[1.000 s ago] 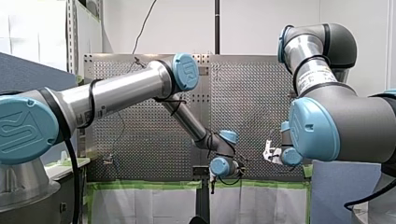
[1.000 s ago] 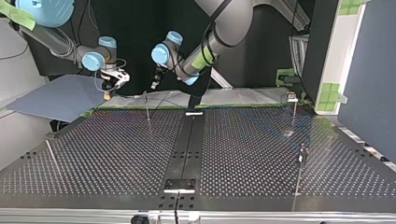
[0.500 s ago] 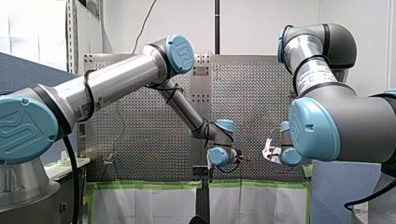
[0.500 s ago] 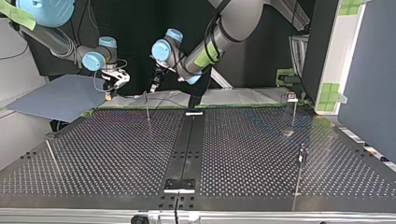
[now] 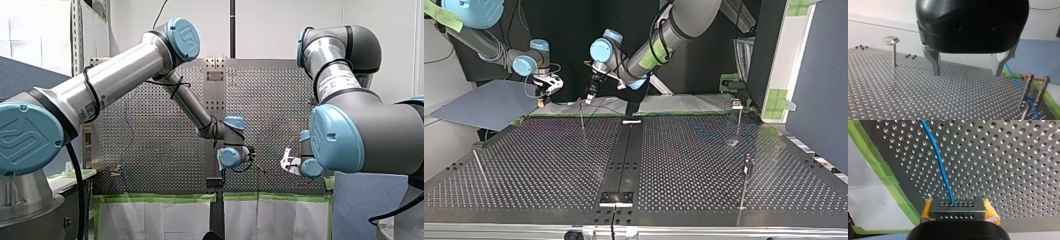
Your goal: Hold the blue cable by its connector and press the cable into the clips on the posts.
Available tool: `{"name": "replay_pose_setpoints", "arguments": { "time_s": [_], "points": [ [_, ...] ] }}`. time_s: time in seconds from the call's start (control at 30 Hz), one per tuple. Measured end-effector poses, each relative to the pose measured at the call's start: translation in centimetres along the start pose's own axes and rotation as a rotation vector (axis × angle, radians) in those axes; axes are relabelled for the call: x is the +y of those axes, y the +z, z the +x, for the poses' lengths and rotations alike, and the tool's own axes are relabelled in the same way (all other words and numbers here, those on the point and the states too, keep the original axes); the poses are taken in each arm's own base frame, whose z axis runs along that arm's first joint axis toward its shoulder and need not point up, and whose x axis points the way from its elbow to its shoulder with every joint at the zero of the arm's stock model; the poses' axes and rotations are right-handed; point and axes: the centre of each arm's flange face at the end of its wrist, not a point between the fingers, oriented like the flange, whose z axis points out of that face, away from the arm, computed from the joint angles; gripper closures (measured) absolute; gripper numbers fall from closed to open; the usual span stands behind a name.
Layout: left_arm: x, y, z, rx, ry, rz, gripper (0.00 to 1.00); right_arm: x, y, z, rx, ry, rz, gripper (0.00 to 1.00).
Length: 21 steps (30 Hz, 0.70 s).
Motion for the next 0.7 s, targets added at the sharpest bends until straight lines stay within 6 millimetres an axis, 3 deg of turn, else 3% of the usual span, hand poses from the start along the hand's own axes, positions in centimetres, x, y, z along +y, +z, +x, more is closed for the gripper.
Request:
{"name": "replay_pose_setpoints", "arguments": {
  "time_s": [0.7],
  "points": [
    [3.2,-3.4,-6.2,-0.055,-0.076,-0.071,0.00,-1.3,-0.3,-0.4,-0.004,-0.005,0.016,1.00]
  ]
}}
